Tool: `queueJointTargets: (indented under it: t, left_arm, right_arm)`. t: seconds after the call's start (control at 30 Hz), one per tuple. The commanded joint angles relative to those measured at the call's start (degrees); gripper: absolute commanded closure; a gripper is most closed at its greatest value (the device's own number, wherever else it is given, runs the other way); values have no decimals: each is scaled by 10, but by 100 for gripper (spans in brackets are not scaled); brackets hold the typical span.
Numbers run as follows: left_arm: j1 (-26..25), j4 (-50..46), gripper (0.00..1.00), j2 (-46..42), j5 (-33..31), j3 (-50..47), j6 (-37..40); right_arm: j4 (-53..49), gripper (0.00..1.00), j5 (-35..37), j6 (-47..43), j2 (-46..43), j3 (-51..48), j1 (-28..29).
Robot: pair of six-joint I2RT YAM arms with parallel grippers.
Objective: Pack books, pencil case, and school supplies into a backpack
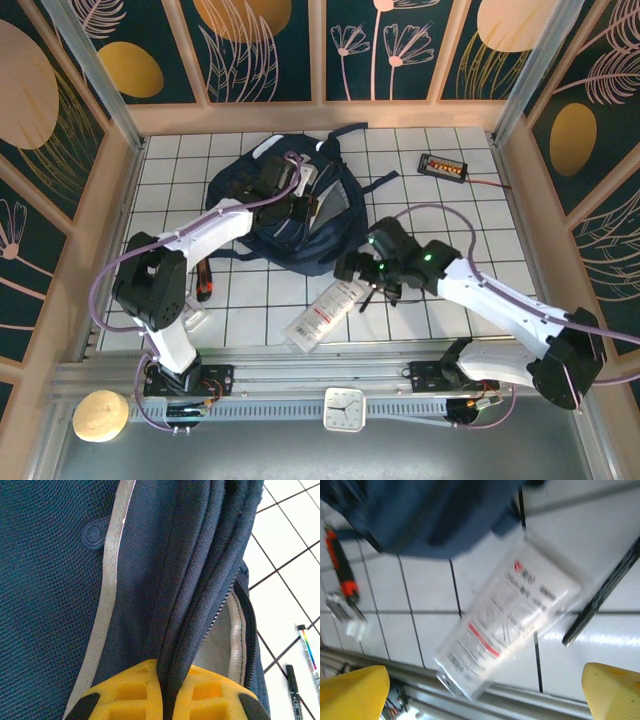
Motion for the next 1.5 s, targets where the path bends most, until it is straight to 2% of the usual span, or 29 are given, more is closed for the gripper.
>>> queueJointTargets:
  t: [0.0, 0.23, 0.4, 0.53, 0.7, 0.9, 1.07, 1.27, 1.47]
  left_arm:
    - [8, -6, 100, 20, -8, -24, -19]
    - [8, -4, 100, 27, -7, -50, -24]
    - [6, 12, 100, 30, 5, -74, -43]
    - [5, 24, 100, 29, 10, -90, -56]
    - [0, 41, 100, 29, 17, -113, -69]
    - [0, 52, 100, 20, 20, -137, -80]
    - [-1, 54, 100, 15, 19, -143, -85]
    - [-6, 64, 100, 16, 24, -155, -100]
    - [-5, 62, 100, 19, 27, -155, -104]
  right_arm:
    - [98, 3, -61, 79, 8, -54, 28]
    - [186, 6, -74, 126, 104, -90, 63]
    - [178, 8, -68, 118, 207, -40, 73]
    - [168, 8, -42, 112, 246, -13, 60]
    - [206, 13, -8, 122, 253, 0, 36]
    - [231, 26, 51, 150, 260, 28, 20]
    - [228, 26, 60, 149, 298, 68, 25]
    - [277, 27, 85, 117, 289, 76, 23]
    - [339, 40, 110, 108, 243, 52, 30]
